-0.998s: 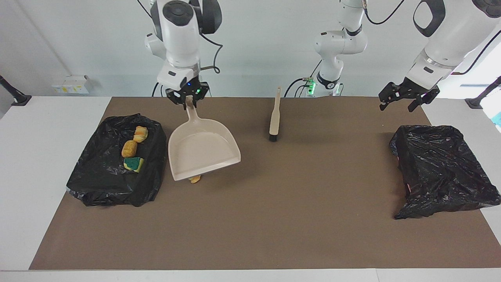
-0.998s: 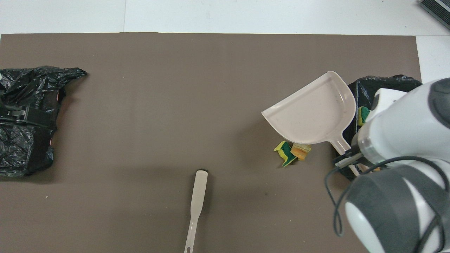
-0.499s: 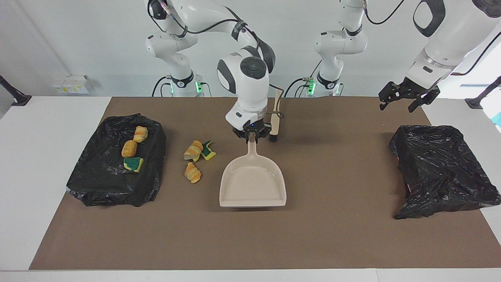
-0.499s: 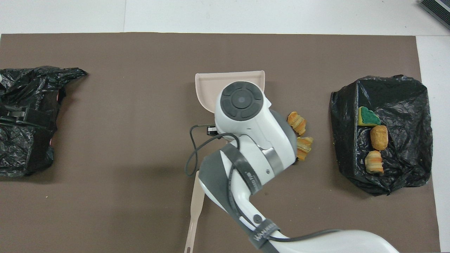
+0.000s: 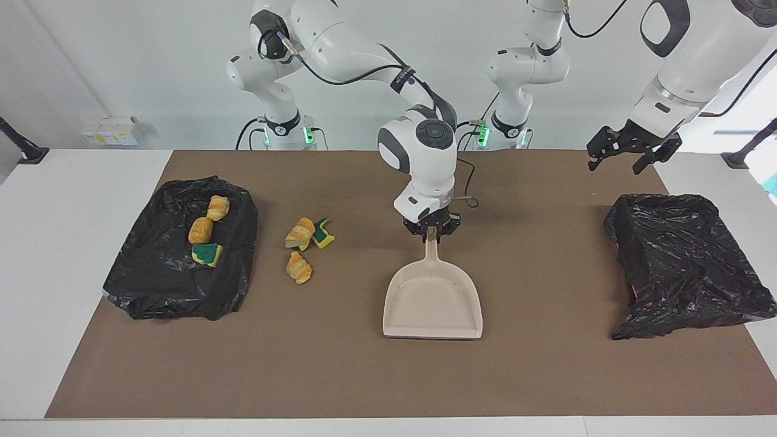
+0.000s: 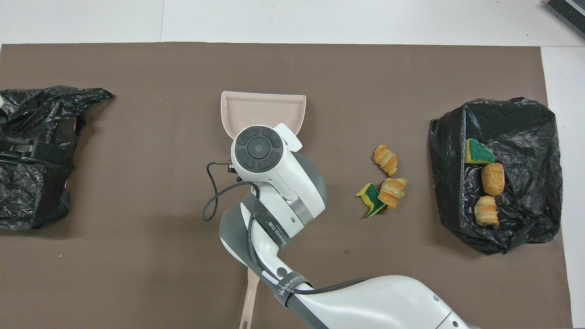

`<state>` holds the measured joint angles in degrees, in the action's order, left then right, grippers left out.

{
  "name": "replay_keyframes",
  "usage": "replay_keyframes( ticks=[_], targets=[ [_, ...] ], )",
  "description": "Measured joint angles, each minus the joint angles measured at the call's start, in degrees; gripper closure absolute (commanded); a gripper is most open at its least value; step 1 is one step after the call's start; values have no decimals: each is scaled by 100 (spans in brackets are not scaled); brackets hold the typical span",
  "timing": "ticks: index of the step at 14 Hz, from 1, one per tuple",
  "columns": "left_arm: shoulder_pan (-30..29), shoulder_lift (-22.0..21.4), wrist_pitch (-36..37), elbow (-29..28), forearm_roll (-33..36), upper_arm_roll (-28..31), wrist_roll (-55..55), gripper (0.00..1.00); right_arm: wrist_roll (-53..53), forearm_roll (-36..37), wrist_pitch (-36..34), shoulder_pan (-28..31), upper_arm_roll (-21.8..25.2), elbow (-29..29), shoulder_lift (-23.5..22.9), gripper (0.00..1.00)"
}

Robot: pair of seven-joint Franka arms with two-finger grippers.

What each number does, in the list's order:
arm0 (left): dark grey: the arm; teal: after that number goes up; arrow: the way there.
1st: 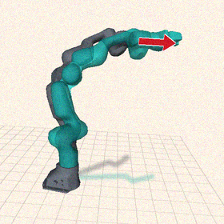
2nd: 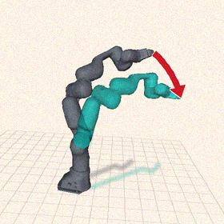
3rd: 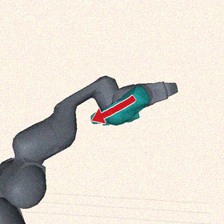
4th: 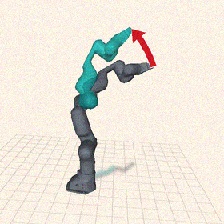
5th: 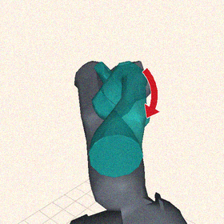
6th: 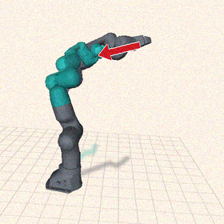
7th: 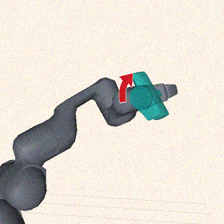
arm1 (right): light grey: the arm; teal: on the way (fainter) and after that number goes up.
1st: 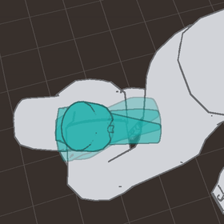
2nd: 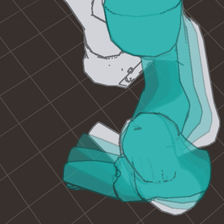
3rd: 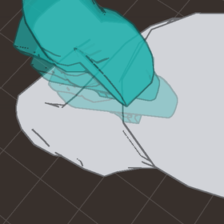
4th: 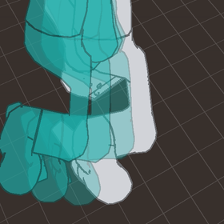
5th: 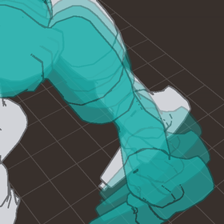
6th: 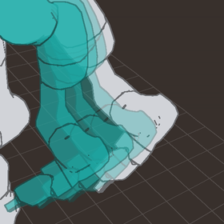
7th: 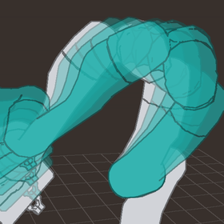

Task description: Sweep and dump trash in bin

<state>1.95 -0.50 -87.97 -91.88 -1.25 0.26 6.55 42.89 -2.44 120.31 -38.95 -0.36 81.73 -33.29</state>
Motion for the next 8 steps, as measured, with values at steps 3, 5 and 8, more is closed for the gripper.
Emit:
replay_keyframes(
  ticks=[3,5,8],
  targets=[
    [0,0,0,0,0,-2,1,0,-1,-1,8,-69,-1,4,-47,34],
    [0,-1,0,0,0,-2,2,0,-24,-1,29,-71,0,-2,-47,5],
    [0,-1,0,0,0,-3,3,0,-143,0,-11,-85,0,-18,10,0]
  ],
)
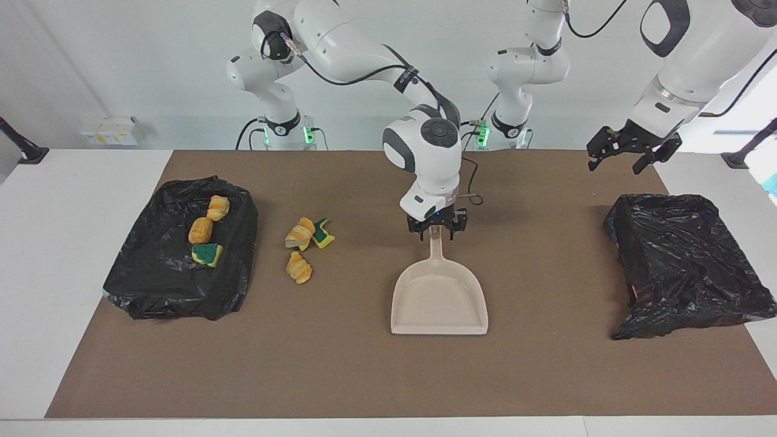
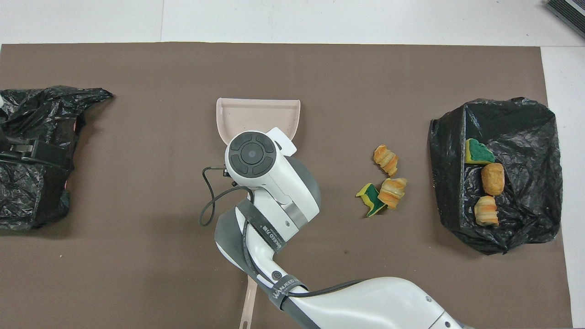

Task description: Sweep and dump trash in bin

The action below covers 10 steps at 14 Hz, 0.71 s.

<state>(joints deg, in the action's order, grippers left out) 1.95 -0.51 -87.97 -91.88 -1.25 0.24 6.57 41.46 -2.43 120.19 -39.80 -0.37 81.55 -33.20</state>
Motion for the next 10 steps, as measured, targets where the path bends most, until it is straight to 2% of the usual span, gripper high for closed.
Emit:
replay_keyframes(
  ticks=[4,10],
  targets=[
    [0,0,0,0,0,0,0,0,-42,-26,-740,-142,-32,211,636,0],
    [0,0,0,0,0,-4,0,0,219,-635,-844,-591,-84,2191,2317,0]
  ],
)
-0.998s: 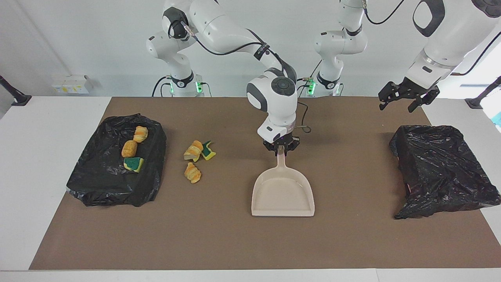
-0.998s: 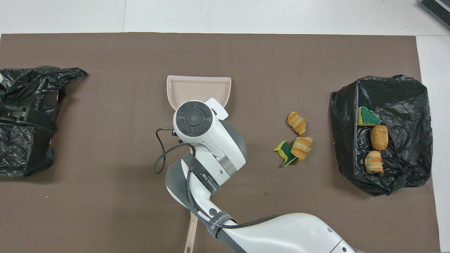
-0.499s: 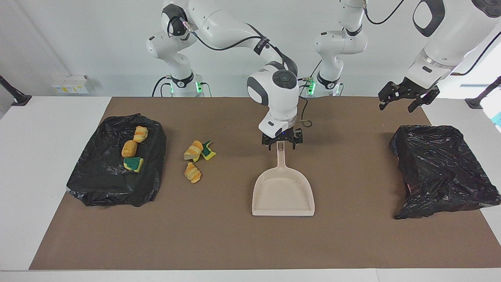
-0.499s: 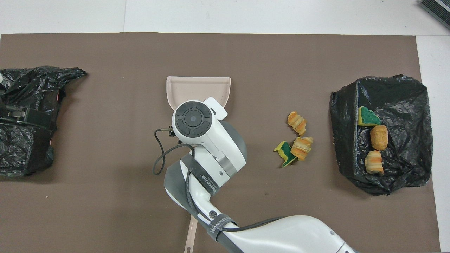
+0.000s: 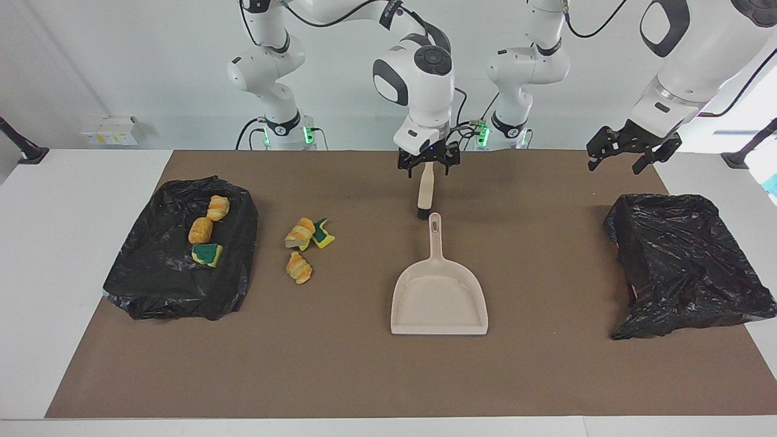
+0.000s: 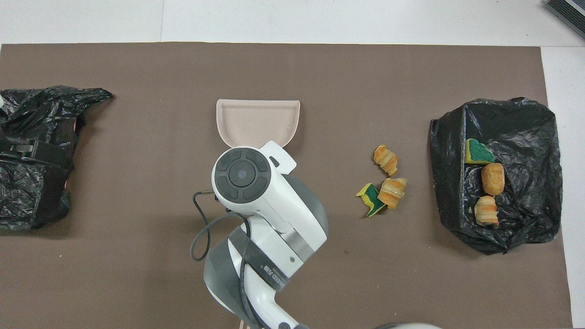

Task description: Sweep and dump trash in bin

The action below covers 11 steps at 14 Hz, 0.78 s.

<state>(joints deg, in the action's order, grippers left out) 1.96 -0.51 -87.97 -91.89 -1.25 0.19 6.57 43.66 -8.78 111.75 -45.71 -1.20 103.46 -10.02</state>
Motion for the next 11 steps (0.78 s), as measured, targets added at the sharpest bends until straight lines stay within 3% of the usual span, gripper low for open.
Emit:
replay_keyframes(
  ticks=[3,6,8,11],
  targets=[
    [53,-1,0,-22,-1,-30,22,0,423,-739,712,-275,-5,927,442,0],
    [392,35,-41,-100,-1,-54,14,0,576,-1003,1714,-660,-8,1902,607,0],
    [700,140,-260,-191,-1,-63,-27,0,719,-1009,2205,-853,-13,2282,606,0],
    [1168,389,-736,-382,-1,-75,-286,0,754,-1017,2280,-945,-11,2439,605,0]
  ],
)
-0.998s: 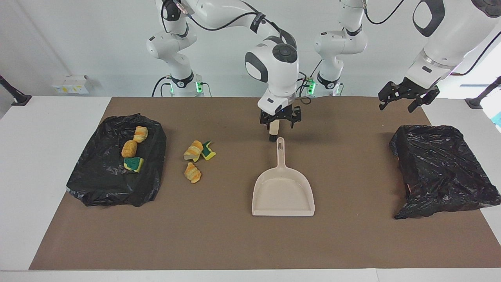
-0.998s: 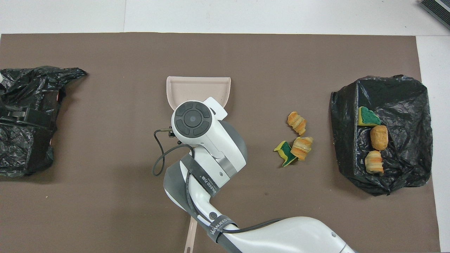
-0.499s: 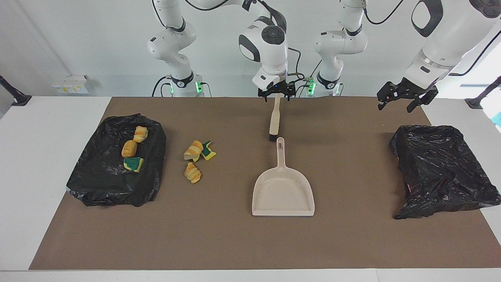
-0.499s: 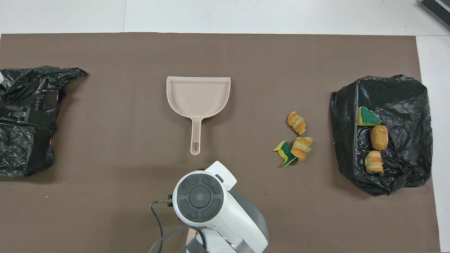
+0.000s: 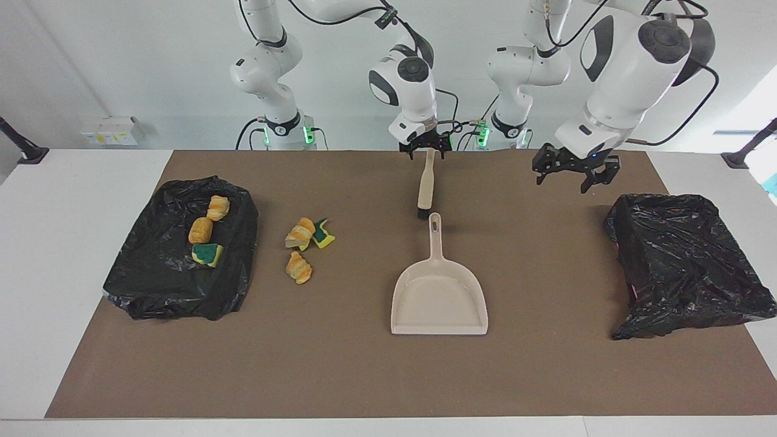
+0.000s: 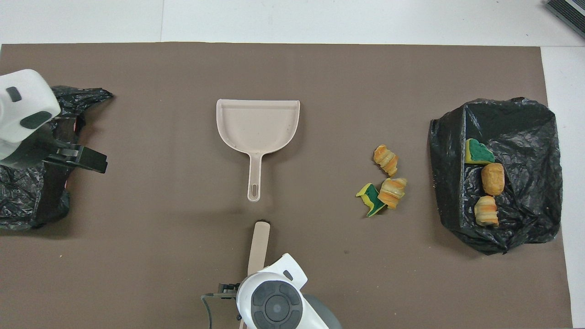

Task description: Sweep and dump trash in bin

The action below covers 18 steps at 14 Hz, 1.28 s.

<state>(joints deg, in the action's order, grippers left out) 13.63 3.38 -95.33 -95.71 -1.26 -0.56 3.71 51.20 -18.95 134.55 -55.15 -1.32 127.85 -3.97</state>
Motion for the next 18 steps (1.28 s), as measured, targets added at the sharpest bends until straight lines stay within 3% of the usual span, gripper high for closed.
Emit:
replay_keyframes(
  ticks=[3,4,6,7,9,13,17,18],
  targets=[
    [502,291,-557,-200,0,-8,-502,0,16,-2,123,-129,-1,153,-1,2],
    [644,382,-706,-247,0,-10,-715,0,16,-2,133,-144,0,169,-1,19],
    [907,600,-1007,-293,-1,-13,-1128,0,16,-3,134,-149,0,181,-2,81],
    [1042,715,-1168,-309,-2,-13,-1364,0,16,-3,134,-149,0,189,-3,93],
    [1339,909,-1582,-425,-3,-16,-1893,0,16,-3,134,-149,0,192,-8,100],
    [1663,1235,-2140,-672,-59,-17,-2440,0,250,-6,86,-157,0,172,-11,100],
    [1735,1342,-2201,-747,-335,-13,-2734,0,256,57,-612,-155,21,-25,3,100],
    [1785,1357,-2212,-765,-355,-18,-2862,8,256,120,-872,-149,39,-68,50,100]
  ],
)
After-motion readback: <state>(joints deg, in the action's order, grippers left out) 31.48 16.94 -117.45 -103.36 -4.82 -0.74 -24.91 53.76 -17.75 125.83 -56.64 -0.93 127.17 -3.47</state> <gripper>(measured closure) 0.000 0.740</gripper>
